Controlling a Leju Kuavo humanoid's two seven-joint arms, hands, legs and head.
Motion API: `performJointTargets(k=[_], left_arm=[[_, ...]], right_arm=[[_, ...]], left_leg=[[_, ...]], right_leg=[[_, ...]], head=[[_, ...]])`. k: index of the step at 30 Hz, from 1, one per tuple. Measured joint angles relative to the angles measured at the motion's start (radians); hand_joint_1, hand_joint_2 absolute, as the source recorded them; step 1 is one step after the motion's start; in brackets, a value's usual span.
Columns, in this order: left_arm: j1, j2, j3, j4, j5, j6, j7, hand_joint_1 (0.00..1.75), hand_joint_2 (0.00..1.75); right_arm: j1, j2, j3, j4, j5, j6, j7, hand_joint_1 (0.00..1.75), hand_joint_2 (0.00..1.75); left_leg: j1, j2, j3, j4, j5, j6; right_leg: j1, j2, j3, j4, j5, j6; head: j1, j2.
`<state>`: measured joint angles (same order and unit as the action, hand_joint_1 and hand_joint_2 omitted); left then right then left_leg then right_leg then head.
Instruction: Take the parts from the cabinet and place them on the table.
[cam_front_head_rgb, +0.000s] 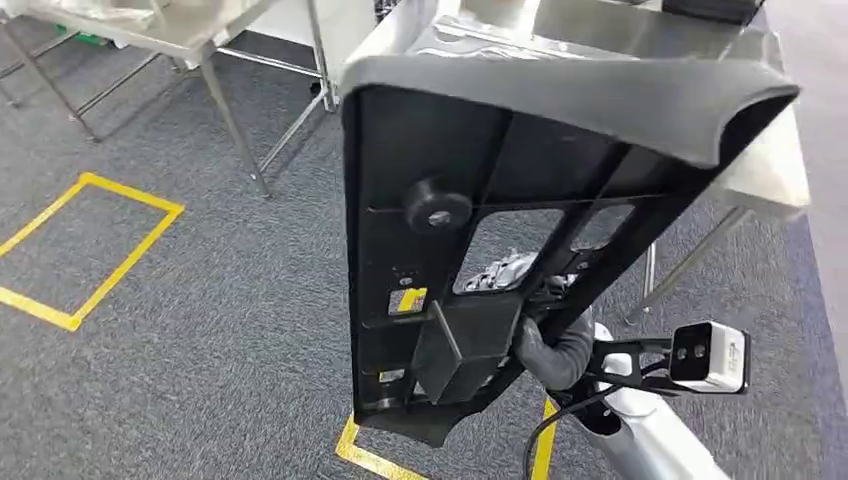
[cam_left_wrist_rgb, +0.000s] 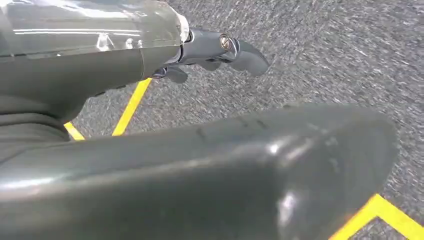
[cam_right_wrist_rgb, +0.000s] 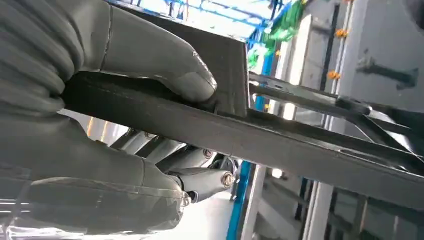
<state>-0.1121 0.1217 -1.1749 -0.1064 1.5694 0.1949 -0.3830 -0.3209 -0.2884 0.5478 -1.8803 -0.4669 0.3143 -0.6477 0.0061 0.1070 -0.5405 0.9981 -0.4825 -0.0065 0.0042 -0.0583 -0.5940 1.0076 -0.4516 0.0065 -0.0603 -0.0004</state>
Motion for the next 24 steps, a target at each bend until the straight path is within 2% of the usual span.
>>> performJointTargets(k=[1, 2, 3, 4, 5, 6, 7, 8, 9, 10, 11, 12, 13, 16, 17, 18, 19, 20, 21, 22, 23, 24], left_arm=[[-0.002, -0.001, 0.001, 0.0, -0.001, 0.0, -0.005, 0.0, 0.0], [-0.003, -0.001, 0.002, 0.0, -0.001, 0.0, -0.006, 0.0, 0.0], [-0.002, -0.003, 0.002, 0.0, -0.002, 0.0, -0.009, 0.0, 0.0], [0.0, -0.004, 0.002, 0.0, -0.002, 0.0, -0.009, 0.0, 0.0], [0.003, -0.004, 0.002, 0.0, -0.001, 0.0, -0.008, 0.0, 0.0], [0.007, -0.004, 0.002, 0.0, -0.001, 0.0, -0.006, 0.0, 0.0], [0.01, -0.004, 0.002, 0.0, 0.0, 0.0, -0.005, 0.0, 0.0], [0.011, -0.005, 0.002, 0.0, 0.0, 0.0, -0.005, 0.0, 0.0], [0.01, -0.006, 0.002, 0.0, 0.0, 0.0, -0.005, 0.0, 0.0], [0.008, -0.006, 0.003, 0.0, 0.0, 0.0, -0.005, 0.0, 0.0], [0.008, -0.006, 0.003, 0.0, 0.0, 0.0, -0.005, 0.0, 0.0], [0.008, -0.006, 0.003, 0.0, 0.0, 0.0, -0.005, 0.0, 0.0], [0.009, -0.006, 0.003, 0.0, 0.0, 0.0, -0.005, 0.0, 0.0], [0.006, -0.007, 0.003, 0.0, 0.0, -0.004, -0.004, 0.0, 0.0], [0.004, -0.01, 0.003, -0.001, 0.0, -0.005, -0.004, 0.0, 0.0], [0.002, -0.011, 0.003, -0.001, -0.001, -0.006, -0.005, 0.0, 0.0], [0.004, -0.011, 0.003, -0.001, -0.001, -0.006, -0.006, 0.0, 0.0], [0.007, -0.011, 0.003, -0.001, -0.001, -0.008, -0.006, 0.0, 0.0], [0.01, -0.011, 0.003, -0.001, -0.001, -0.009, -0.006, 0.0, 0.0], [0.011, -0.011, 0.003, -0.001, -0.002, -0.01, -0.006, 0.0, 0.0], [0.011, -0.011, 0.003, -0.001, -0.002, -0.011, -0.005, 0.0, 0.0], [0.01, -0.011, 0.003, -0.001, -0.002, -0.011, -0.005, 0.0, 0.0]], right_arm=[[0.003, 0.0, 0.003, 0.0, 0.003, -0.001, 0.0, 1.64, 1.75], [0.006, -0.003, 0.006, 0.0, 0.005, -0.001, 0.0, 1.64, 1.75], [0.004, -0.007, 0.009, 0.0, 0.006, -0.001, -0.002, 1.64, 1.75], [0.005, -0.007, 0.013, 0.0, 0.01, -0.001, -0.002, 1.64, 1.75], [0.007, -0.008, 0.016, 0.002, 0.013, -0.001, -0.002, 1.64, 1.75], [0.01, -0.008, 0.019, 0.003, 0.015, -0.001, -0.001, 1.64, 1.75], [0.014, -0.008, 0.021, 0.005, 0.017, -0.001, -0.001, 1.64, 1.75], [0.015, -0.008, 0.024, 0.005, 0.018, -0.001, -0.001, 1.64, 1.75], [0.015, -0.008, 0.026, 0.005, 0.018, -0.001, -0.001, 1.64, 1.75], [0.015, -0.008, 0.027, 0.005, 0.018, -0.001, -0.001, 1.64, 1.75], [0.015, -0.008, 0.028, 0.005, 0.018, -0.001, -0.001, 1.64, 1.75], [0.015, -0.01, 0.029, 0.005, 0.018, -0.001, -0.001, 1.64, 1.75], [0.013, -0.01, 0.03, 0.006, 0.018, -0.001, -0.001, 1.64, 1.75], [0.019, -0.01, 0.032, 0.005, 0.024, -0.001, 0.001, 1.64, 1.75], [0.023, -0.009, 0.032, 0.003, 0.03, -0.001, 0.003, 1.64, 1.75], [0.028, -0.009, 0.031, 0.0, 0.035, -0.001, 0.003, 1.64, 1.75], [0.028, -0.009, 0.031, -0.001, 0.042, -0.001, 0.005, 1.64, 1.75], [0.031, -0.005, 0.032, -0.003, 0.046, 0.0, 0.005, 1.64, 1.75], [0.037, -0.004, 0.031, -0.003, 0.051, 0.001, 0.005, 1.64, 1.75], [0.044, -0.004, 0.031, -0.003, 0.055, 0.002, 0.006, 1.64, 1.75], [0.049, -0.004, 0.031, -0.003, 0.057, 0.003, 0.007, 1.64, 1.75], [0.051, -0.004, 0.031, -0.003, 0.059, 0.006, 0.008, 1.64, 1.75]], left_leg=[[0.0, 0.011, 0.004, -0.002, -0.001, -0.006], [0.007, -0.013, 0.001, 0.007, -0.013, -0.015], [0.008, -0.065, -0.009, 0.039, -0.036, -0.019], [0.009, -0.088, -0.042, 0.11, -0.077, -0.02], [0.009, -0.096, -0.082, 0.192, -0.117, -0.022], [0.008, -0.099, -0.121, 0.271, -0.145, -0.024], [0.008, -0.1, -0.15, 0.322, -0.152, -0.025], [0.008, -0.1, -0.153, 0.318, -0.133, -0.024], [0.009, -0.101, -0.134, 0.266, -0.092, -0.022], [0.01, -0.107, -0.097, 0.179, -0.04, -0.02], [0.012, -0.13, -0.057, 0.089, 0.005, -0.018], [0.017, -0.187, -0.033, 0.034, 0.011, -0.013], [0.019, -0.206, -0.027, 0.017, 0.005, -0.009], [0.011, -0.175, -0.027, 0.022, 0.009, 0.01], [0.021, -0.159, -0.023, 0.01, 0.016, 0.021], [0.017, -0.149, -0.019, 0.005, 0.018, 0.026], [0.017, -0.137, -0.019, 0.004, 0.018, 0.034], [0.014, -0.123, -0.019, 0.004, 0.017, 0.034], [0.013, -0.108, -0.019, 0.004, 0.016, 0.036], [0.012, -0.095, -0.02, 0.005, 0.014, 0.036], [0.012, -0.084, -0.019, 0.005, 0.013, 0.035], [0.012, -0.072, -0.017, 0.005, 0.011, 0.033]], right_leg=[[0.001, 0.012, 0.0, -0.003, 0.003, -0.006], [-0.011, 0.021, 0.006, -0.012, 0.009, -0.014], [-0.012, 0.032, 0.006, -0.013, 0.009, -0.019], [-0.011, 0.04, 0.006, -0.013, 0.009, -0.025], [-0.011, 0.053, 0.006, -0.013, 0.009, -0.027], [-0.009, 0.066, 0.005, -0.012, 0.009, -0.027], [-0.008, 0.08, 0.006, -0.011, 0.009, -0.027], [-0.009, 0.095, 0.006, -0.01, 0.009, -0.027], [-0.009, 0.108, 0.007, -0.008, 0.009, -0.027], [-0.01, 0.122, 0.009, -0.006, 0.008, -0.025], [-0.01, 0.134, 0.01, -0.003, 0.005, -0.021], [-0.012, 0.144, 0.007, 0.001, 0.003, -0.017], [-0.008, 0.158, -0.001, 0.01, 0.001, -0.011], [-0.016, 0.19, -0.009, 0.002, 0.011, 0.012], [-0.016, 0.19, -0.01, 0.006, 0.007, 0.017], [-0.012, 0.135, -0.018, 0.027, -0.009, 0.02], [-0.012, 0.096, -0.045, 0.084, -0.046, 0.023], [-0.014, 0.076, -0.084, 0.165, -0.086, 0.027], [-0.017, 0.069, -0.124, 0.247, -0.119, 0.03], [-0.019, 0.066, -0.153, 0.304, -0.134, 0.032], [-0.02, 0.063, -0.157, 0.312, -0.125, 0.034], [-0.021, 0.06, -0.14, 0.279, -0.098, 0.034]], head=[[0.0, 0.0], [0.0, 0.0], [0.0, 0.0], [0.0, 0.0], [0.0, 0.0], [0.0, 0.0], [0.0, 0.0], [0.0, 0.0], [0.0, 0.0], [0.0, 0.0], [0.0, 0.0], [0.0, 0.0], [0.0, 0.0], [0.0, 0.0], [0.0, 0.0], [0.0, 0.0], [0.0, 0.0], [0.0, 0.0], [0.0, 0.0], [0.0, 0.0], [0.0, 0.0], [0.0, 0.0]])
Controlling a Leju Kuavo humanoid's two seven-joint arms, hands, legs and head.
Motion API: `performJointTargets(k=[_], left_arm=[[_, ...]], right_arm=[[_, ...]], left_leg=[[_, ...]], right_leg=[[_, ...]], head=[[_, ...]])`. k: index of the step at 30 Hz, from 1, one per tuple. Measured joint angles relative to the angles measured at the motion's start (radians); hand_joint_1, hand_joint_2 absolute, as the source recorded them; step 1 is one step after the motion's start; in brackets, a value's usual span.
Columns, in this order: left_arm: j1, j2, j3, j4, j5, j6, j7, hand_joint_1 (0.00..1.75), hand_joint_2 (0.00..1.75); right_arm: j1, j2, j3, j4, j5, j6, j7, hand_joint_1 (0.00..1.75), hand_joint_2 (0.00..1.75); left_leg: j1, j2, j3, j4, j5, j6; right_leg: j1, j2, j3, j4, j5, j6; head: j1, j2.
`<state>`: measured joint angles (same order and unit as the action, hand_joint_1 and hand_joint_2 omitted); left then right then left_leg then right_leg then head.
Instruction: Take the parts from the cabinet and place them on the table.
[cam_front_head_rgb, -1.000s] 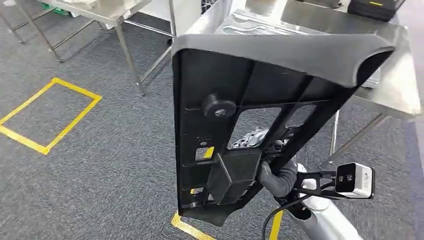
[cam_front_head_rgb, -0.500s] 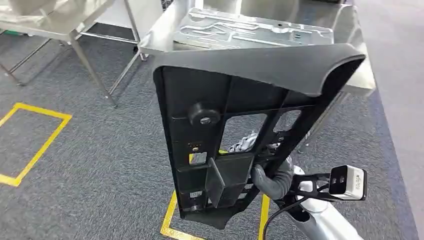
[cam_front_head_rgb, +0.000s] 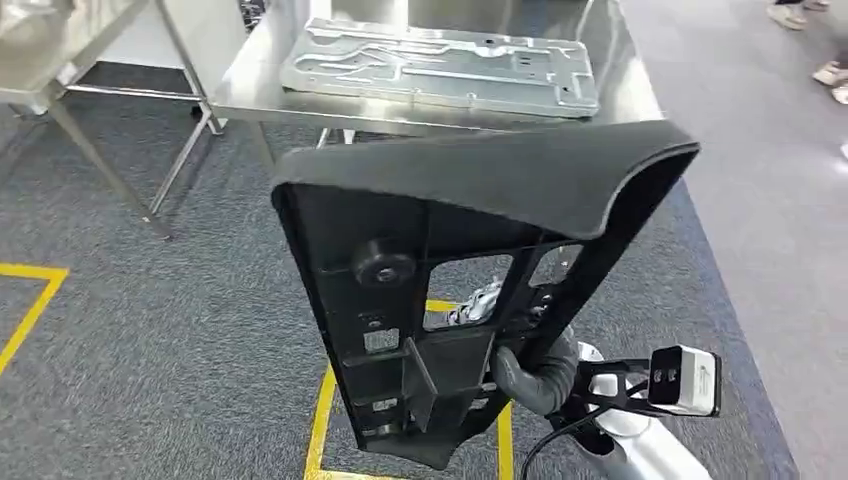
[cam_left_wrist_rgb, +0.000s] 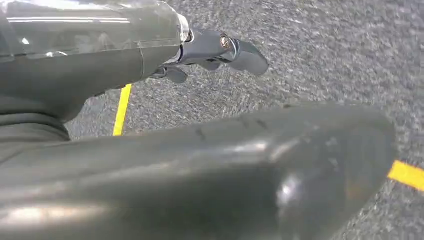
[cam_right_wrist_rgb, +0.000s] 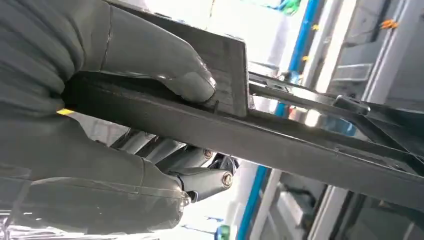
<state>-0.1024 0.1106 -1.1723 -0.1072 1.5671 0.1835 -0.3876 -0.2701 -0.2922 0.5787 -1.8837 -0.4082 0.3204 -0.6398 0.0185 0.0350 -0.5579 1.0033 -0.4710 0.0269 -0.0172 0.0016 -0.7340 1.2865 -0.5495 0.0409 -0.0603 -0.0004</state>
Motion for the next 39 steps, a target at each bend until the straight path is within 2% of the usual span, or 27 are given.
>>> performJointTargets(k=[2, 3, 4, 5, 7, 8, 9, 10, 11, 12, 13, 14, 15, 16, 18, 19, 23, 25, 28, 29, 30, 31, 33, 34, 35, 36, 39], left_arm=[[-0.003, -0.002, 0.0, 0.0, -0.003, -0.002, 0.0, 0.0, 0.0], [-0.003, -0.003, 0.0, 0.0, -0.004, -0.003, 0.0, 0.0, 0.0], [-0.003, -0.003, 0.0, 0.0, -0.004, -0.004, 0.0, 0.0, 0.0], [-0.003, -0.003, 0.0, 0.0, -0.003, -0.004, 0.0, 0.0, 0.0], [-0.006, -0.004, 0.0, 0.0, 0.002, -0.007, -0.001, 0.0, 0.0], [-0.008, -0.005, 0.0, 0.0, 0.002, -0.01, -0.002, 0.0, 0.0], [-0.008, -0.005, 0.0, 0.0, 0.002, -0.01, -0.002, 0.0, 0.0], [-0.008, -0.005, 0.0, 0.0, 0.001, -0.011, -0.002, 0.0, 0.0], [-0.007, -0.005, 0.0, 0.0, 0.001, -0.012, -0.002, 0.0, 0.0], [-0.005, -0.005, 0.0, 0.0, 0.001, -0.013, -0.002, 0.0, 0.0], [-0.002, -0.005, 0.0, 0.0, 0.002, -0.013, -0.001, 0.0, 0.0], [0.0, -0.005, 0.0, 0.0, 0.001, -0.015, 0.0, 0.0, 0.0], [0.0, -0.005, -0.001, 0.0, 0.001, -0.017, 0.0, 0.0, 0.0], [0.0, -0.005, -0.002, 0.0, 0.001, -0.019, 0.0, 0.0, 0.0], [-0.003, -0.004, -0.002, 0.0, -0.001, -0.022, 0.0, 0.0, 0.0], [-0.004, -0.002, -0.003, 0.0, -0.004, -0.023, 0.0, 0.0, 0.0], [-0.007, -0.002, -0.004, 0.0, -0.005, -0.025, -0.002, 0.0, 0.0], [-0.009, -0.002, -0.005, 0.0, -0.006, -0.027, -0.004, 0.0, 0.0], [-0.011, -0.002, -0.006, 0.0, -0.006, -0.027, -0.005, 0.0, 0.0], [-0.01, -0.001, -0.006, 0.0, -0.005, -0.027, -0.005, 0.0, 0.0], [-0.01, -0.001, -0.006, 0.0, -0.005, -0.027, -0.004, 0.0, 0.0], [-0.009, -0.001, -0.006, 0.0, -0.003, -0.027, -0.003, 0.0, 0.0], [-0.01, -0.002, -0.006, 0.0, 0.001, -0.027, -0.003, 0.0, 0.0], [-0.01, -0.002, -0.006, 0.0, 0.002, -0.027, -0.003, 0.0, 0.0], [-0.012, -0.002, -0.006, 0.0, 0.002, -0.026, -0.003, 0.0, 0.0], [-0.012, -0.001, -0.006, 0.0, 0.002, -0.026, -0.003, 0.0, 0.0], [-0.014, 0.0, -0.006, 0.0, 0.002, -0.026, -0.003, 0.0, 0.0]], right_arm=[[0.0, 0.0, -0.005, -0.003, 0.003, 0.003, 0.001, 1.64, 1.75], [0.001, 0.0, -0.008, -0.006, 0.008, 0.006, 0.001, 1.64, 1.75], [0.001, 0.0, -0.011, -0.008, 0.013, 0.01, 0.001, 1.64, 1.75], [0.006, 0.0, -0.013, -0.011, 0.018, 0.011, 0.0, 1.64, 1.75], [0.02, 0.0, -0.017, -0.011, 0.033, 0.013, -0.006, 1.64, 1.75], [0.024, 0.0, -0.02, -0.011, 0.041, 0.014, -0.009, 1.64, 1.75], [0.026, -0.003, -0.023, -0.013, 0.045, 0.014, -0.01, 1.64, 1.75], [0.021, -0.008, -0.024, -0.015, 0.046, 0.015, -0.01, 1.64, 1.75], [0.018, -0.009, -0.026, -0.014, 0.046, 0.016, -0.01, 1.64, 1.75], [0.017, -0.01, -0.028, -0.014, 0.046, 0.016, -0.01, 1.64, 1.75], [0.017, -0.01, -0.03, -0.014, 0.046, 0.016, -0.008, 1.64, 1.75], [0.017, -0.01, -0.031, -0.014, 0.043, 0.014, -0.006, 1.64, 1.75], [0.015, -0.01, -0.034, -0.014, 0.037, 0.013, -0.002, 1.64, 1.75], [0.013, -0.01, -0.036, -0.014, 0.032, 0.012, 0.002, 1.64, 1.75], [0.007, -0.01, -0.045, -0.015, 0.023, 0.007, 0.008, 1.64, 1.75], [0.005, -0.01, -0.048, -0.018, 0.02, 0.003, 0.01, 1.64, 1.75], [-0.002, -0.01, -0.056, -0.029, 0.013, -0.013, 0.013, 1.64, 1.75], [-0.005, -0.01, -0.061, -0.036, 0.013, -0.02, 0.016, 1.64, 1.75], [-0.009, -0.002, -0.066, -0.041, 0.012, -0.025, 0.021, 1.64, 1.75], [-0.009, -0.001, -0.067, -0.041, 0.009, -0.026, 0.024, 1.64, 1.75], [-0.009, -0.001, -0.067, -0.041, 0.007, -0.026, 0.026, 1.64, 1.75], [-0.01, -0.001, -0.067, -0.041, 0.004, -0.027, 0.026, 1.64, 1.75], [-0.016, -0.001, -0.067, -0.042, -0.002, -0.027, 0.026, 1.64, 1.75], [-0.02, -0.001, -0.067, -0.041, -0.004, -0.027, 0.026, 1.64, 1.75], [-0.025, -0.001, -0.067, -0.041, -0.005, -0.029, 0.027, 1.64, 1.75], [-0.027, -0.001, -0.067, -0.042, -0.005, -0.029, 0.027, 1.64, 1.75], [-0.029, -0.004, -0.067, -0.042, -0.006, -0.032, 0.027, 1.64, 1.75]], left_leg=[[0.0, 0.023, 0.007, 0.0, -0.005, -0.005], [-0.001, 0.03, 0.012, 0.0, -0.009, -0.01], [-0.008, 0.035, 0.012, 0.002, -0.014, -0.018], [-0.007, 0.041, 0.013, 0.002, -0.015, -0.023], [-0.007, 0.052, 0.022, -0.002, -0.017, -0.033], [-0.007, 0.057, 0.025, -0.001, -0.019, -0.041], [-0.002, 0.036, 0.022, 0.013, -0.032, -0.046], [-0.002, 0.004, 0.004, 0.052, -0.06, -0.05], [-0.002, -0.014, -0.032, 0.126, -0.101, -0.052], [-0.002, -0.024, -0.077, 0.216, -0.142, -0.055], [-0.002, -0.027, -0.116, 0.293, -0.165, -0.057], [-0.002, -0.027, -0.139, 0.328, -0.164, -0.057], [-0.002, -0.027, -0.135, 0.308, -0.135, -0.056], [-0.002, -0.027, -0.113, 0.25, -0.092, -0.054], [-0.002, -0.03, -0.04, 0.079, 0.005, -0.048], [-0.006, -0.039, -0.022, 0.032, 0.001, -0.04], [-0.008, -0.038, -0.018, 0.013, -0.007, -0.007], [-0.005, -0.038, 0.0, 0.007, -0.004, 0.004], [-0.005, -0.037, 0.002, 0.008, -0.008, 0.008], [-0.005, -0.037, 0.004, 0.009, -0.011, 0.007], [-0.005, -0.038, 0.009, 0.009, -0.015, 0.005], [-0.004, -0.038, 0.016, 0.009, -0.02, 0.003], [-0.002, -0.038, 0.037, 0.008, -0.034, -0.006], [-0.003, -0.038, 0.04, 0.006, -0.04, -0.012], [-0.005, -0.037, 0.042, 0.008, -0.043, -0.018], [-0.005, -0.035, 0.041, 0.002, -0.047, -0.026], [-0.004, -0.028, 0.056, 0.017, -0.05, -0.042]], right_leg=[[0.002, -0.021, 0.095, -0.176, 0.086, -0.006], [0.006, -0.054, 0.142, -0.257, 0.109, -0.014], [0.018, -0.073, 0.152, -0.279, 0.094, -0.019], [0.017, -0.057, 0.15, -0.28, 0.099, -0.024], [0.021, -0.046, 0.148, -0.278, 0.095, -0.032], [0.015, -0.039, 0.151, -0.284, 0.098, -0.04], [0.01, -0.037, 0.157, -0.291, 0.101, -0.044], [0.009, -0.035, 0.158, -0.292, 0.101, -0.051], [0.01, -0.032, 0.158, -0.292, 0.101, -0.056], [0.011, -0.027, 0.157, -0.292, 0.1, -0.058], [0.013, -0.021, 0.157, -0.29, 0.1, -0.059], [0.014, -0.016, 0.158, -0.289, 0.099, -0.06], [0.014, -0.01, 0.16, -0.288, 0.097, -0.06], [0.014, -0.005, 0.161, -0.287, 0.095, -0.059], [0.014, 0.001, 0.164, -0.279, 0.086, -0.053], [0.019, 0.003, 0.162, -0.272, 0.082, -0.048], [0.018, 0.01, 0.161, -0.261, 0.09, -0.024], [0.012, 0.004, 0.144, -0.219, 0.061, -0.014], [0.006, 0.004, 0.028, -0.006, -0.034, -0.004], [0.003, 0.003, 0.0, 0.035, -0.04, -0.001], [0.0, 0.003, -0.005, 0.028, -0.021, 0.002], [-0.002, 0.001, 0.012, -0.021, 0.018, 0.0], [-0.005, -0.005, 0.086, -0.195, 0.126, -0.002], [-0.003, -0.013, 0.106, -0.238, 0.129, -0.005], [0.008, -0.02, 0.103, -0.261, 0.082, -0.012], [0.01, -0.018, 0.106, -0.256, 0.102, -0.027], [0.006, -0.012, 0.128, -0.267, 0.104, -0.047]], head=[[0.0, 0.0], [0.0, 0.0], [0.0, 0.0], [0.0, 0.0], [0.0, 0.0], [0.0, 0.0], [0.0, 0.0], [0.0, 0.0], [0.0, 0.0], [0.0, 0.0], [0.0, 0.0], [0.0, 0.0], [0.0, 0.0], [0.0, 0.0], [0.0, 0.0], [0.0, 0.0], [0.0, 0.0], [0.0, 0.0], [0.0, 0.0], [0.0, 0.0], [0.0, 0.0], [0.0, 0.0], [0.0, 0.0], [0.0, 0.0], [0.0, 0.0], [0.0, 0.0], [0.0, 0.0]])
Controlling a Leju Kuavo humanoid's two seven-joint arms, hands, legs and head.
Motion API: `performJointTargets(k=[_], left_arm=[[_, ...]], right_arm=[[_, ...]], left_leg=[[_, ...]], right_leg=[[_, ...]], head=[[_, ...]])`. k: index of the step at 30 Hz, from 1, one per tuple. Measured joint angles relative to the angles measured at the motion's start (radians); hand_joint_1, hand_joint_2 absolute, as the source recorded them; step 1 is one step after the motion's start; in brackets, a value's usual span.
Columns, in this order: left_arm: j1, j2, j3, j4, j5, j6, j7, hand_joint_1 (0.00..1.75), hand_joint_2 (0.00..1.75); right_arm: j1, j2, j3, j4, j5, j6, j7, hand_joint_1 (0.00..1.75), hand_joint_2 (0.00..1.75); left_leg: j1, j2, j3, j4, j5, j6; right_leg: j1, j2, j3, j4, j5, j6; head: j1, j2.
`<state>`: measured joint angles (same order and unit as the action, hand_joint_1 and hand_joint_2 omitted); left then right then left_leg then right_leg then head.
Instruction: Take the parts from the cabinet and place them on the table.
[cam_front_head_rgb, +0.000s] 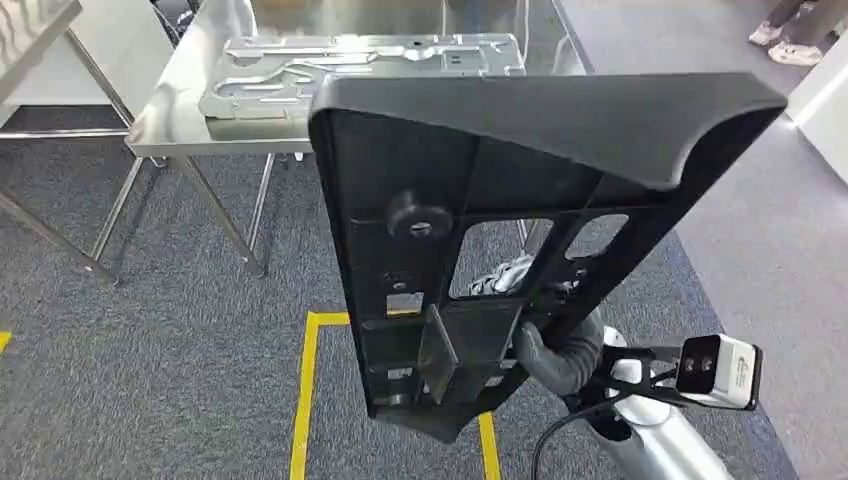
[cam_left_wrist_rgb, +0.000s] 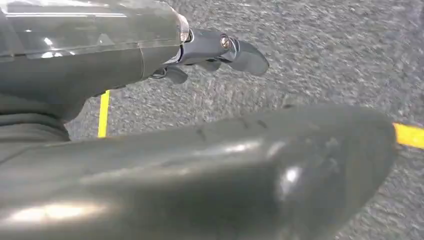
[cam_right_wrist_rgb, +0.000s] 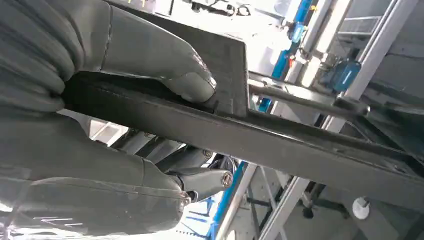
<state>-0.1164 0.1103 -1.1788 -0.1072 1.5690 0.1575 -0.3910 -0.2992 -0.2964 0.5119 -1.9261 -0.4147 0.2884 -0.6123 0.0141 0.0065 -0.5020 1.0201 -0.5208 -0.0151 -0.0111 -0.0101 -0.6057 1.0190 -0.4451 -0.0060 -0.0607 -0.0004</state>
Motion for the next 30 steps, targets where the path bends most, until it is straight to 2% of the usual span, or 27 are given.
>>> performJointTargets(k=[1, 2, 4, 5, 6, 7, 8, 9, 10, 11, 12, 13, 14, 15, 16, 17, 19, 20, 21, 22, 23, 25, 26, 27, 28, 30], left_arm=[[-0.002, 0.0, 0.0, 0.0, 0.0, 0.0, -0.001, 0.0, 0.0], [-0.003, 0.0, 0.0, 0.0, 0.0, 0.0, -0.001, 0.0, 0.0], [-0.002, 0.001, 0.0, 0.0, 0.0, 0.0, -0.001, 0.0, 0.0], [0.001, 0.001, 0.0, 0.0, 0.0, 0.0, -0.001, 0.0, 0.0], [0.004, 0.001, 0.0, 0.0, 0.0, 0.0, -0.002, 0.0, 0.0], [0.006, 0.001, 0.0, 0.0, 0.0, 0.0, -0.002, 0.0, 0.0], [0.005, 0.001, 0.0, 0.0, 0.0, -0.001, -0.002, 0.0, 0.0], [0.005, 0.003, 0.0, 0.0, 0.0, -0.001, -0.003, 0.0, 0.0], [0.006, 0.005, 0.0, 0.0, 0.0, -0.001, -0.005, 0.0, 0.0], [0.006, 0.011, 0.0, 0.001, 0.0, -0.001, -0.005, 0.0, 0.0], [0.004, 0.011, 0.0, 0.001, 0.0, -0.001, -0.006, 0.0, 0.0], [0.008, 0.013, 0.0, 0.001, 0.0, -0.001, -0.008, 0.0, 0.0], [0.009, 0.014, 0.0, 0.001, 0.001, -0.001, -0.008, 0.0, 0.0], [0.008, 0.014, 0.0, 0.001, 0.0, -0.001, -0.008, 0.0, 0.0], [0.007, 0.014, 0.0, 0.001, 0.0, -0.002, -0.009, 0.0, 0.0], [0.005, 0.014, 0.0, 0.001, 0.0, -0.002, -0.01, 0.0, 0.0], [0.003, 0.014, 0.0, 0.001, 0.0, -0.003, -0.01, 0.0, 0.0], [0.004, 0.014, 0.0, 0.001, 0.0, -0.003, -0.01, 0.0, 0.0], [0.006, 0.013, 0.0, 0.001, 0.0, -0.003, -0.01, 0.0, 0.0], [0.007, 0.011, 0.0, 0.001, 0.0, -0.005, -0.01, 0.0, 0.0], [0.007, 0.011, 0.0, 0.001, 0.0, -0.006, -0.01, 0.0, 0.0], [0.006, 0.011, 0.0, 0.001, 0.0, -0.009, -0.011, 0.0, 0.0], [0.004, 0.013, 0.0, 0.001, 0.0, -0.009, -0.012, 0.0, 0.0], [0.003, 0.013, 0.0, 0.001, 0.0, -0.01, -0.013, 0.0, 0.0], [0.003, 0.013, 0.0, 0.001, 0.001, -0.01, -0.013, 0.0, 0.0], [0.003, 0.012, 0.0, 0.001, 0.0, -0.011, -0.014, 0.0, 0.0]], right_arm=[[-0.005, -0.003, 0.001, 0.0, 0.0, 0.0, 0.0, 1.64, 1.75], [-0.012, -0.004, 0.001, 0.0, -0.002, 0.0, 0.0, 1.64, 1.75], [-0.014, -0.004, 0.004, 0.0, -0.005, -0.002, 0.0, 1.64, 1.75], [-0.014, -0.004, 0.005, 0.001, -0.006, -0.003, 0.0, 1.64, 1.75], [-0.014, -0.004, 0.008, 0.002, -0.01, -0.004, 0.0, 1.64, 1.75], [-0.015, -0.004, 0.01, 0.002, -0.013, -0.006, 0.0, 1.64, 1.75], [-0.016, -0.004, 0.012, 0.002, -0.015, -0.008, 0.0, 1.64, 1.75], [-0.018, -0.004, 0.013, 0.002, -0.016, -0.009, 0.0, 1.64, 1.75], [-0.019, -0.004, 0.014, 0.002, -0.017, -0.01, 0.0, 1.64, 1.75], [-0.021, -0.004, 0.015, 0.003, -0.018, -0.011, -0.001, 1.64, 1.75], [-0.022, -0.004, 0.016, 0.004, -0.019, -0.012, -0.002, 1.64, 1.75], [-0.022, -0.004, 0.019, 0.004, -0.02, -0.014, -0.002, 1.64, 1.75], [-0.021, -0.005, 0.019, 0.005, -0.021, -0.014, -0.002, 1.64, 1.75], [-0.024, -0.006, 0.019, 0.005, -0.021, -0.015, -0.003, 1.64, 1.75], [-0.024, -0.006, 0.019, 0.005, -0.021, -0.018, -0.003, 1.64, 1.75], [-0.029, -0.006, 0.019, 0.004, -0.021, -0.019, -0.006, 1.64, 1.75], [-0.03, 0.0, 0.02, 0.005, -0.022, -0.023, -0.008, 1.64, 1.75], [-0.029, 0.0, 0.021, 0.006, -0.022, -0.024, -0.007, 1.64, 1.75], [-0.029, 0.0, 0.022, 0.007, -0.022, -0.025, -0.007, 1.64, 1.75], [-0.029, 0.0, 0.022, 0.007, -0.021, -0.026, -0.007, 1.64, 1.75], [-0.029, 0.0, 0.022, 0.007, -0.021, -0.027, -0.007, 1.64, 1.75], [-0.028, 0.0, 0.023, 0.007, -0.02, -0.027, -0.008, 1.64, 1.75], [-0.025, 0.0, 0.023, 0.008, -0.018, -0.027, -0.009, 1.64, 1.75], [-0.022, 0.0, 0.025, 0.009, -0.016, -0.027, -0.01, 1.64, 1.75], [-0.016, 0.0, 0.025, 0.008, -0.014, -0.027, -0.012, 1.64, 1.75], [-0.009, -0.003, 0.026, 0.008, -0.007, -0.026, -0.019, 1.64, 1.75]], left_leg=[[0.002, -0.002, -0.014, 0.043, -0.004, -0.001], [0.002, -0.002, -0.051, 0.108, -0.022, -0.003], [0.002, -0.002, -0.144, 0.25, -0.084, -0.007], [0.002, -0.002, -0.182, 0.295, -0.104, -0.009], [0.002, -0.002, -0.201, 0.301, -0.099, -0.008], [0.001, -0.002, -0.2, 0.262, -0.065, -0.006], [-0.003, -0.003, -0.18, 0.19, -0.01, 0.001], [-0.006, -0.004, -0.151, 0.098, 0.057, 0.013], [-0.013, -0.005, -0.133, 0.023, 0.11, 0.028], [-0.019, -0.008, -0.139, 0.026, 0.086, 0.031], [-0.023, -0.01, -0.135, 0.016, 0.07, 0.03], [-0.026, -0.01, -0.132, 0.005, 0.089, 0.039], [-0.024, -0.01, -0.125, 0.0, 0.089, 0.043], [-0.016, -0.012, -0.097, -0.011, 0.09, 0.046], [-0.012, -0.012, -0.081, -0.022, 0.089, 0.048], [-0.01, -0.011, -0.071, -0.026, 0.086, 0.052], [-0.007, -0.012, -0.061, -0.028, 0.073, 0.052], [-0.006, -0.013, -0.056, -0.028, 0.066, 0.051], [-0.003, -0.013, -0.048, -0.027, 0.059, 0.048], [-0.001, -0.013, -0.038, -0.027, 0.05, 0.045], [0.004, -0.014, -0.025, -0.027, 0.041, 0.039], [0.01, -0.014, 0.003, -0.027, 0.018, 0.025], [0.008, -0.014, 0.014, -0.021, 0.008, 0.017], [0.007, -0.013, 0.006, -0.026, 0.002, 0.008], [0.006, -0.012, 0.009, -0.032, -0.008, -0.001], [0.008, -0.01, 0.034, -0.027, -0.008, -0.014]], right_leg=[[-0.001, -0.003, 0.014, -0.005, -0.005, -0.009], [0.001, -0.003, 0.02, -0.005, -0.011, -0.016], [0.006, 0.0, 0.031, -0.004, -0.023, -0.023], [0.009, 0.003, 0.038, -0.004, -0.029, -0.025], [0.011, 0.007, 0.046, -0.004, -0.036, -0.025], [0.015, 0.01, 0.058, -0.004, -0.045, -0.026], [0.018, 0.011, 0.072, -0.004, -0.054, -0.025], [0.021, 0.011, 0.086, -0.004, -0.064, -0.025], [0.019, 0.01, 0.092, -0.007, -0.073, -0.025], [0.023, 0.01, 0.096, -0.005, -0.076, -0.02], [0.016, 0.016, 0.09, -0.007, -0.079, -0.012], [0.014, 0.016, 0.099, -0.004, -0.078, -0.005], [0.015, 0.016, 0.101, 0.004, -0.069, 0.003], [0.019, 0.017, 0.105, 0.012, -0.07, 0.007], [0.015, 0.016, 0.101, 0.036, -0.077, 0.01], [0.014, 0.015, 0.074, 0.081, -0.091, 0.014], [0.003, 0.015, -0.023, 0.218, -0.149, 0.03], [-0.003, 0.015, -0.066, 0.269, -0.177, 0.036], [-0.007, 0.014, -0.093, 0.286, -0.18, 0.041], [-0.011, 0.013, -0.097, 0.262, -0.159, 0.044], [-0.015, 0.012, -0.082, 0.201, -0.112, 0.05], [-0.024, 0.003, -0.03, 0.035, 0.024, 0.059], [-0.021, -0.004, -0.029, 0.006, 0.027, 0.055], [-0.015, -0.006, -0.029, 0.01, -0.011, 0.036], [-0.012, -0.002, -0.025, 0.008, 0.011, 0.027], [-0.014, 0.001, -0.01, 0.004, 0.002, 0.008]], head=[[0.0, 0.0], [0.0, 0.0], [0.0, 0.0], [0.0, 0.0], [0.0, 0.0], [0.0, 0.0], [0.0, 0.0], [0.0, 0.0], [0.0, 0.0], [0.001, 0.0], [0.0, 0.0], [0.0, 0.0], [0.0, 0.0], [0.0, 0.0], [0.001, 0.0], [0.0, 0.0], [0.0, 0.0], [0.0, 0.0], [0.0, 0.0], [0.0, 0.0], [0.0, 0.0], [0.0, 0.0], [0.0, 0.0], [0.001, 0.0], [0.001, 0.0], [0.001, 0.0]])
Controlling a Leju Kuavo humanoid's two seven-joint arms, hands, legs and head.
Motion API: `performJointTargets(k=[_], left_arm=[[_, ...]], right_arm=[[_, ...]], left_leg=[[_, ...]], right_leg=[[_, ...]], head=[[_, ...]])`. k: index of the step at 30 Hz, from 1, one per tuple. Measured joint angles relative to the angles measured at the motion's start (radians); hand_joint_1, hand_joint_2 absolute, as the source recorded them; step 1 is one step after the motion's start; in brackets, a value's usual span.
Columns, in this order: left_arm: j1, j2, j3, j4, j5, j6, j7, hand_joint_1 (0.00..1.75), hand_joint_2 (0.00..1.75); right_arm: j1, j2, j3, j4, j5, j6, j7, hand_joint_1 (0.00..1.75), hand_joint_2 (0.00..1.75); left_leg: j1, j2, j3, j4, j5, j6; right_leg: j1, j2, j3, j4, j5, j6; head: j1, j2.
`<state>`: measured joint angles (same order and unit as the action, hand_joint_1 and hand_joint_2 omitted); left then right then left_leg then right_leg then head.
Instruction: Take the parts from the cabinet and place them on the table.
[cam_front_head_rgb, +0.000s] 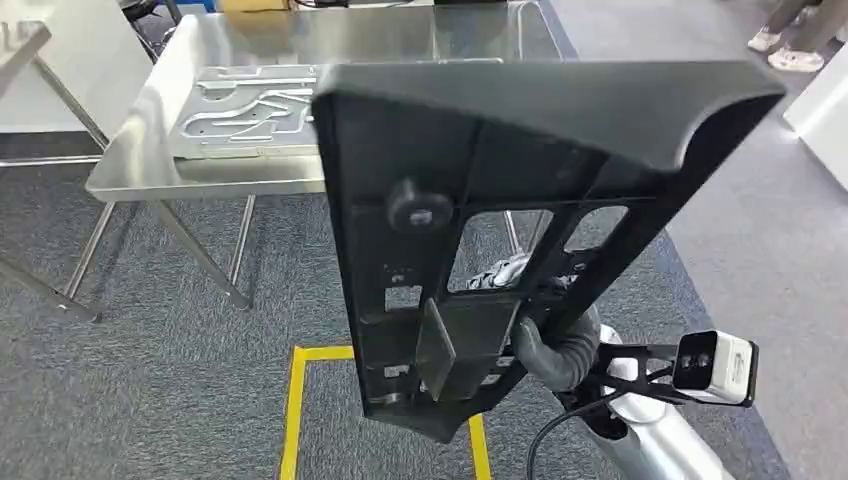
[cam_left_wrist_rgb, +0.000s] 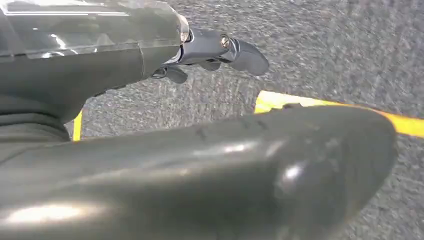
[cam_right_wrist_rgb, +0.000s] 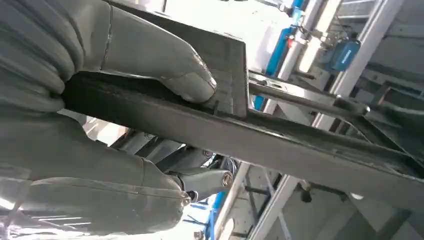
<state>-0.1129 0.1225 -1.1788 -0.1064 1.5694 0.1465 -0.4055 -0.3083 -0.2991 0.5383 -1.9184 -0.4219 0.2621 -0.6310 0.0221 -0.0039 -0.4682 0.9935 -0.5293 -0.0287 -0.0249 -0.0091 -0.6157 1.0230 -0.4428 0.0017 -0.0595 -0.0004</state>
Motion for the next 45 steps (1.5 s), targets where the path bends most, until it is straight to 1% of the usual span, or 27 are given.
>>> performJointTargets(k=[2, 5, 6, 7, 9, 11, 12, 14, 17, 20, 21, 22, 23, 25, 26, 27, 30, 31, 33, 36, 37, 38, 41, 42, 43, 44, 45], left_arm=[[-0.003, 0.0, 0.0, 0.0, 0.0, -0.001, -0.003, 0.0, 0.0], [-0.001, 0.0, 0.0, 0.0, 0.0, -0.001, -0.003, 0.0, 0.0], [0.003, -0.001, 0.0, 0.0, 0.0, -0.001, -0.003, 0.0, 0.0], [0.006, -0.001, 0.0, 0.0, 0.0, -0.001, -0.003, 0.0, 0.0], [0.006, -0.001, 0.0, 0.0, 0.0, -0.002, -0.003, 0.0, 0.0], [0.008, 0.003, 0.0, 0.001, 0.0, -0.001, -0.004, 0.0, 0.0], [0.01, 0.002, 0.0, 0.001, 0.0, -0.003, -0.004, 0.0, 0.0], [0.011, 0.002, 0.0, 0.001, 0.0, -0.003, -0.005, 0.0, 0.0], [0.007, 0.001, 0.0, 0.001, 0.0, -0.005, -0.006, 0.0, 0.0], [0.006, -0.001, 0.001, 0.001, 0.0, -0.005, -0.006, 0.0, 0.0], [0.008, -0.002, 0.001, 0.001, 0.0, -0.005, -0.006, 0.0, 0.0], [0.01, -0.002, 0.001, 0.001, 0.0, -0.005, -0.006, 0.0, 0.0], [0.01, -0.002, 0.001, 0.001, 0.0, -0.005, -0.006, 0.0, 0.0], [0.008, -0.002, 0.001, 0.001, 0.0, -0.005, -0.006, 0.0, 0.0], [0.009, -0.002, 0.001, 0.001, 0.0, -0.005, -0.006, 0.0, 0.0], [0.002, -0.003, 0.002, 0.001, 0.0, -0.005, -0.007, 0.0, 0.0], [0.003, -0.007, 0.001, 0.001, 0.0, -0.008, -0.008, 0.0, 0.0], [0.004, -0.006, 0.002, 0.001, 0.0, -0.008, -0.008, 0.0, 0.0], [-0.002, -0.008, 0.001, 0.001, -0.001, -0.008, -0.009, 0.0, 0.0], [0.0, -0.008, 0.001, 0.001, 0.0, -0.007, -0.008, 0.0, 0.0], [0.004, -0.008, 0.001, 0.001, 0.0, -0.007, -0.008, 0.0, 0.0], [0.007, -0.008, 0.001, 0.001, 0.0, -0.006, -0.008, 0.0, 0.0], [0.007, -0.008, 0.001, 0.001, 0.0, -0.005, -0.008, 0.0, 0.0], [0.008, -0.008, 0.001, 0.001, 0.0, -0.004, -0.008, 0.0, 0.0], [0.007, -0.008, 0.002, 0.001, 0.0, -0.003, -0.008, 0.0, 0.0], [0.009, -0.008, 0.001, 0.001, 0.0, -0.002, -0.007, 0.0, 0.0], [0.009, -0.007, 0.001, 0.001, 0.0, 0.0, -0.007, 0.0, 0.0]], right_arm=[[0.006, -0.011, 0.001, -0.004, 0.012, 0.002, -0.008, 1.64, 1.75], [0.018, -0.014, 0.003, -0.004, 0.02, 0.006, -0.009, 1.64, 1.75], [0.024, -0.014, 0.004, -0.004, 0.023, 0.006, -0.009, 1.64, 1.75], [0.027, -0.014, 0.006, -0.004, 0.026, 0.008, -0.009, 1.64, 1.75], [0.029, -0.014, 0.009, -0.004, 0.027, 0.01, -0.009, 1.64, 1.75], [0.03, -0.014, 0.012, -0.003, 0.029, 0.01, -0.009, 1.64, 1.75], [0.035, -0.014, 0.015, -0.002, 0.035, 0.011, -0.009, 1.64, 1.75], [0.042, -0.014, 0.016, -0.003, 0.047, 0.012, -0.009, 1.64, 1.75], [0.047, -0.014, 0.014, -0.009, 0.054, 0.017, -0.009, 1.64, 1.75], [0.052, -0.007, 0.009, -0.01, 0.065, 0.019, -0.006, 1.64, 1.75], [0.055, -0.007, 0.007, -0.01, 0.07, 0.022, -0.002, 1.64, 1.75], [0.056, -0.007, 0.005, -0.009, 0.074, 0.023, 0.0, 1.64, 1.75], [0.056, -0.007, 0.002, -0.009, 0.081, 0.023, 0.002, 1.64, 1.75], [0.055, -0.007, -0.005, -0.009, 0.095, 0.021, 0.008, 1.64, 1.75], [0.055, -0.007, -0.006, -0.008, 0.103, 0.018, 0.013, 1.64, 1.75], [0.056, -0.007, -0.006, -0.006, 0.108, 0.016, 0.016, 1.64, 1.75], [0.056, -0.007, -0.01, -0.01, 0.112, 0.01, 0.01, 1.64, 1.75], [0.057, -0.01, -0.013, -0.014, 0.11, 0.009, 0.007, 1.64, 1.75], [0.057, -0.014, -0.015, -0.02, 0.106, 0.008, -0.001, 1.64, 1.75], [0.065, -0.014, -0.019, -0.024, 0.104, 0.006, -0.011, 1.64, 1.75], [0.068, -0.014, -0.021, -0.024, 0.104, 0.006, -0.014, 1.64, 1.75], [0.071, -0.014, -0.024, -0.025, 0.104, 0.006, -0.017, 1.64, 1.75], [0.071, -0.014, -0.032, -0.029, 0.103, 0.006, -0.023, 1.64, 1.75], [0.071, -0.014, -0.033, -0.029, 0.103, 0.006, -0.026, 1.64, 1.75], [0.071, -0.014, -0.034, -0.029, 0.102, 0.006, -0.031, 1.64, 1.75], [0.074, -0.014, -0.036, -0.032, 0.103, 0.006, -0.031, 1.64, 1.75], [0.078, -0.014, -0.039, -0.034, 0.103, 0.007, -0.037, 1.64, 1.75]], left_leg=[[0.005, 0.001, -0.02, 0.061, -0.016, -0.002], [0.001, 0.001, -0.168, 0.288, -0.096, -0.006], [0.0, 0.001, -0.208, 0.324, -0.12, -0.001], [-0.003, 0.001, -0.224, 0.313, -0.114, 0.003], [-0.011, 0.001, -0.206, 0.19, -0.023, 0.019], [-0.026, -0.004, -0.182, 0.05, 0.131, 0.049], [-0.03, -0.007, -0.181, 0.049, 0.098, 0.046], [-0.033, -0.009, -0.173, 0.034, 0.109, 0.055], [-0.021, -0.01, -0.125, 0.014, 0.102, 0.067], [-0.021, -0.01, -0.109, 0.013, 0.085, 0.071], [-0.02, -0.01, -0.102, 0.013, 0.077, 0.071], [-0.02, -0.012, -0.093, 0.014, 0.07, 0.069], [-0.019, -0.014, -0.08, 0.014, 0.061, 0.067], [-0.017, -0.029, -0.049, 0.014, 0.041, 0.056], [-0.016, -0.03, -0.049, 0.012, 0.032, 0.051], [-0.016, -0.033, -0.046, 0.016, 0.029, 0.046], [-0.015, -0.038, -0.037, 0.018, 0.032, 0.023], [-0.015, -0.038, -0.034, 0.022, 0.023, 0.016], [-0.011, -0.014, -0.066, 0.097, -0.007, 0.011], [-0.01, -0.009, -0.205, 0.296, -0.082, 0.005], [-0.01, -0.008, -0.229, 0.309, -0.076, 0.001], [-0.01, -0.007, -0.23, 0.276, -0.043, -0.002], [-0.011, -0.007, -0.16, 0.045, 0.131, 0.016], [-0.018, -0.006, -0.167, 0.046, 0.107, 0.016], [-0.022, -0.004, -0.164, 0.042, 0.09, 0.025], [-0.024, -0.005, -0.161, 0.039, 0.115, 0.034], [-0.021, -0.004, -0.157, 0.036, 0.11, 0.041]], right_leg=[[0.001, 0.0, 0.027, -0.006, -0.008, -0.015], [0.01, 0.002, 0.047, -0.006, -0.03, -0.027], [0.013, 0.005, 0.058, -0.006, -0.04, -0.028], [0.016, 0.009, 0.07, -0.006, -0.049, -0.029], [0.023, 0.01, 0.1, -0.007, -0.071, -0.03], [0.026, 0.009, 0.122, -0.008, -0.091, -0.028], [0.028, 0.017, 0.128, -0.01, -0.097, -0.021], [0.025, 0.019, 0.136, -0.001, -0.097, -0.01], [0.025, 0.016, 0.129, 0.042, -0.107, 0.003], [0.016, 0.015, -0.004, 0.242, -0.194, 0.016], [0.012, 0.015, -0.043, 0.283, -0.209, 0.019], [0.009, 0.014, -0.059, 0.282, -0.196, 0.022], [0.007, 0.014, -0.056, 0.24, -0.155, 0.026], [0.002, 0.02, -0.008, 0.074, -0.026, 0.027], [-0.001, 0.044, 0.005, 0.013, 0.018, 0.025], [0.006, 0.056, -0.004, 0.008, -0.024, 0.022], [0.011, 0.042, 0.009, -0.005, -0.012, -0.004], [0.006, 0.04, 0.03, -0.01, -0.011, -0.011], [0.006, 0.029, 0.054, -0.017, -0.021, -0.024], [0.009, 0.024, 0.071, -0.017, -0.041, -0.027], [0.01, 0.025, 0.079, -0.016, -0.049, -0.027], [0.01, 0.026, 0.09, -0.017, -0.057, -0.026], [0.011, 0.025, 0.128, -0.018, -0.087, -0.019], [0.013, 0.025, 0.138, -0.017, -0.092, -0.013], [0.012, 0.028, 0.133, -0.019, -0.096, -0.006], [0.012, 0.029, 0.137, -0.021, -0.101, 0.001], [0.013, 0.028, 0.139, -0.005, -0.091, 0.005]], head=[[0.0, 0.0], [0.0, 0.0], [0.0, 0.0], [0.0, 0.0], [0.0, 0.0], [0.0, 0.0], [0.0, 0.0], [0.0, 0.0], [0.0, 0.0], [0.0, 0.0], [0.0, 0.0], [0.0, 0.0], [0.0, 0.0], [0.0, 0.0], [0.0, 0.0], [0.0, 0.0], [0.0, 0.0], [0.0, 0.0], [0.0, 0.0], [0.0, 0.0], [0.0, 0.0], [0.0, 0.0], [0.0, 0.0], [0.0, 0.0], [0.0, 0.0], [0.0, 0.0], [0.0, 0.0]])
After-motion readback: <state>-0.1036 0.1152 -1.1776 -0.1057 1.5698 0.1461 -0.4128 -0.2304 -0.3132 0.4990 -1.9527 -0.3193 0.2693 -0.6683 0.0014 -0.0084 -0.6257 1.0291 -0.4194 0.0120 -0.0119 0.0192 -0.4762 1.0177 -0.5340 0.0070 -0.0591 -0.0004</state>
